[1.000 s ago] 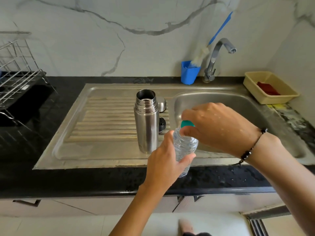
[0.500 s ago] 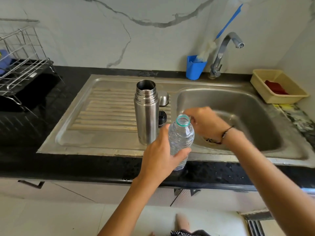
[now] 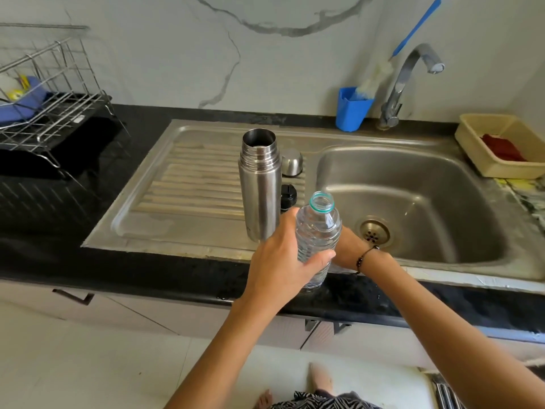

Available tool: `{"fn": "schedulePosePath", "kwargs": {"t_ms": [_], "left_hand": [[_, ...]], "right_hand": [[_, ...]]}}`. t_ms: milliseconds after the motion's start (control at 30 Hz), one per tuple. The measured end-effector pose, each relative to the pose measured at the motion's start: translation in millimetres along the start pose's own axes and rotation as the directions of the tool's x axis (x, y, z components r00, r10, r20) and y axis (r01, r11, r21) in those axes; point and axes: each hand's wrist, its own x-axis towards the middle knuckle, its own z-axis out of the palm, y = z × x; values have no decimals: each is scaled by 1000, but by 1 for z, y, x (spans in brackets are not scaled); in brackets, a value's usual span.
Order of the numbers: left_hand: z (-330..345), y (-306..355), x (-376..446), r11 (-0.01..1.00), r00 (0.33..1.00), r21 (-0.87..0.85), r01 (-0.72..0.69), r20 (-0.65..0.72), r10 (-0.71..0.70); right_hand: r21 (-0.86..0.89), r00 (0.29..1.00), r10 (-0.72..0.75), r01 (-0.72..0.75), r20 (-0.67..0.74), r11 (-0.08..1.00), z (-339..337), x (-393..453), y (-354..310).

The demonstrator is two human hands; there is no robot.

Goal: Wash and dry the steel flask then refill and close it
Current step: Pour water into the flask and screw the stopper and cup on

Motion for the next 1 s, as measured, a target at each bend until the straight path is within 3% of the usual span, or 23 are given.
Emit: {"fn": "schedulePosePath", "kwargs": {"t_ms": [233, 333, 400, 467, 533, 633, 767, 867, 933, 1000], "left_hand": [[-1, 0, 2, 1000, 1000, -1, -2, 11, 2], [-2, 1, 1, 1000, 1000, -2, 10, 18, -10], [-2, 2, 1, 998, 999, -47, 31, 34, -29], [-3, 3, 2, 995, 998, -86, 41, 49, -37], [-3, 3, 5, 994, 997, -96, 51, 67, -44], [-4, 9, 7, 987, 993, -143, 73, 100, -59], [-7, 17, 8, 987, 992, -139, 80, 107, -65], [-18, 20, 11, 994, 988, -93, 49, 148, -35], [-31, 19, 14, 993, 998, -116, 4, 56, 2], [-45, 17, 24, 986, 974, -130, -108, -213, 79]], "right_hand": [[-83, 998, -69, 69, 5, 994, 5, 3, 9], [-120, 986, -50, 30, -160, 992, -5, -4, 18], [124, 965, -54, 89, -257, 988, -14, -18, 27], [492, 978, -97, 177, -183, 852, -23, -39, 28], [667, 977, -193, 207, -95, 716, -23, -58, 17], [693, 967, -199, 253, -160, 675, -5, -67, -2], [628, 907, -5, 294, -420, 721, 18, -55, -21], [625, 842, 110, 298, -528, 721, 17, -50, -27], [611, 823, 122, 304, -555, 731, 11, -50, -28], [594, 824, 103, 308, -557, 743, -4, -49, -27]]}}
